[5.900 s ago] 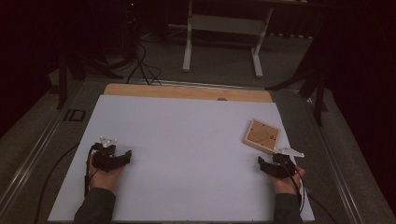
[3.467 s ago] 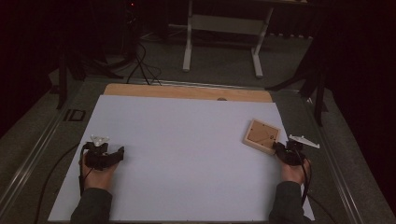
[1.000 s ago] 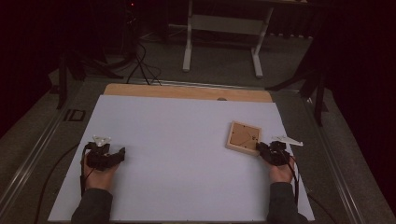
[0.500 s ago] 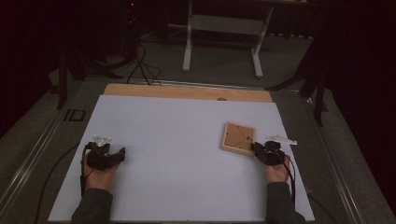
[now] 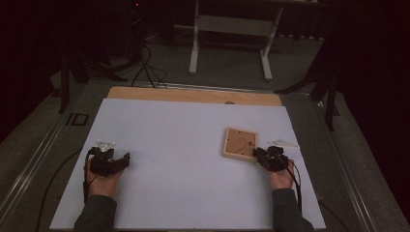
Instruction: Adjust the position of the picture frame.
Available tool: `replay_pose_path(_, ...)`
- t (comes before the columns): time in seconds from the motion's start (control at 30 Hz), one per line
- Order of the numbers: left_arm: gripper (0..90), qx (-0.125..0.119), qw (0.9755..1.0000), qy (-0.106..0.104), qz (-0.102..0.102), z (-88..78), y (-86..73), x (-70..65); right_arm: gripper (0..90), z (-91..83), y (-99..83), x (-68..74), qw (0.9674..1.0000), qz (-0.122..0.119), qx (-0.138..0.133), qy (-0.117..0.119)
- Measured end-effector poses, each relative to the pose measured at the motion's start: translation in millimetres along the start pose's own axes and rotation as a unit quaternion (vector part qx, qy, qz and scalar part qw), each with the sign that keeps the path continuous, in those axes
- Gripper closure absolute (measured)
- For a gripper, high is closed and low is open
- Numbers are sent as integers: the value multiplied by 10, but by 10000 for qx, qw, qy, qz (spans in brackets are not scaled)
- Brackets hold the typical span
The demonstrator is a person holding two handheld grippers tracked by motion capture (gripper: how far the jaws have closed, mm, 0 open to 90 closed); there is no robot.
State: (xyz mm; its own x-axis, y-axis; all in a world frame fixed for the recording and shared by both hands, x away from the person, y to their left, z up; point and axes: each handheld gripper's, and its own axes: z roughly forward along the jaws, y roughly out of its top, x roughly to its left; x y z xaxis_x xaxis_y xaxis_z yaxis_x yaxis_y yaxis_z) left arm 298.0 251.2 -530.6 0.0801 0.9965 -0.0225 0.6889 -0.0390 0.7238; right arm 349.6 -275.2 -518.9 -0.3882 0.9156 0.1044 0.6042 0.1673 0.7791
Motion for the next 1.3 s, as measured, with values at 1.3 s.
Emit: replay_pose_path(1.3,359,-5,9994,-170,286,-12,-1,-129,753,260,92,684,9979,-423,44,484)
